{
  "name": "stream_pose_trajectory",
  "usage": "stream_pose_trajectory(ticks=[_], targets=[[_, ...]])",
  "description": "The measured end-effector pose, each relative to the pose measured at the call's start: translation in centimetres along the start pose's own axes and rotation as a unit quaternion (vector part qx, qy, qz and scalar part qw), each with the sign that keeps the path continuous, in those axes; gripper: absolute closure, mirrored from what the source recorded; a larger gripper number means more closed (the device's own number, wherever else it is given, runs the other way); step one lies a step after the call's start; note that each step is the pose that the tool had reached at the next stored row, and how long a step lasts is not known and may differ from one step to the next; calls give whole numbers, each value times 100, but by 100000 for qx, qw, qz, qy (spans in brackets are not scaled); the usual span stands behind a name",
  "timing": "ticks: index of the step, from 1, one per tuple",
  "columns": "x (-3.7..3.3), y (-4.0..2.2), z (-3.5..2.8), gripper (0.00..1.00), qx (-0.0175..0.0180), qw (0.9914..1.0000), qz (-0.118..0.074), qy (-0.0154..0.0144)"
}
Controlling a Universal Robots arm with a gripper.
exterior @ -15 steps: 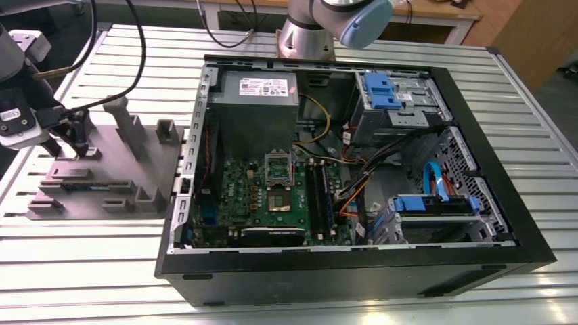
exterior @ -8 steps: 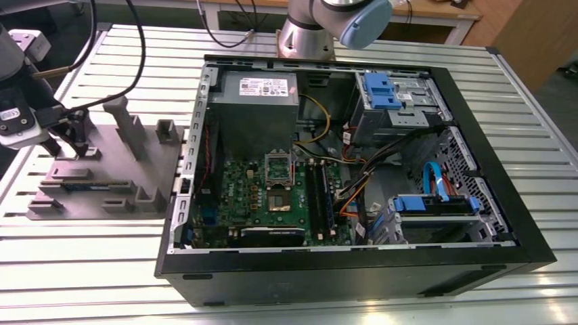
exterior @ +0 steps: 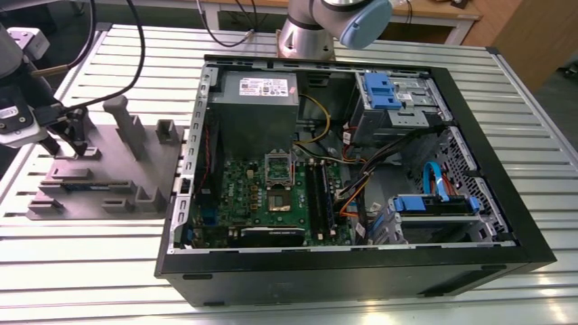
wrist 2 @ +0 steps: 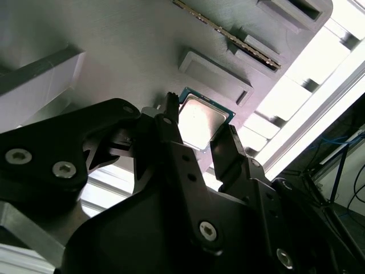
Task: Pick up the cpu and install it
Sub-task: 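Pick up the cpu and move it towards the insertion slot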
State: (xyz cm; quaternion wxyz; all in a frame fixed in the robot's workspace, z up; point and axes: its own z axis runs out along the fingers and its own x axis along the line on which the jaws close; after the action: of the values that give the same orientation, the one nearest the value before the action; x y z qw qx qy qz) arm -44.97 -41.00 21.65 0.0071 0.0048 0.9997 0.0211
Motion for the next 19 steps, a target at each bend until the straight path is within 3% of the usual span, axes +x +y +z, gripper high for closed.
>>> stream_pose_trajectory(ticks=[19], targets=[[0,2,-36,53,2,100000,1,-1]])
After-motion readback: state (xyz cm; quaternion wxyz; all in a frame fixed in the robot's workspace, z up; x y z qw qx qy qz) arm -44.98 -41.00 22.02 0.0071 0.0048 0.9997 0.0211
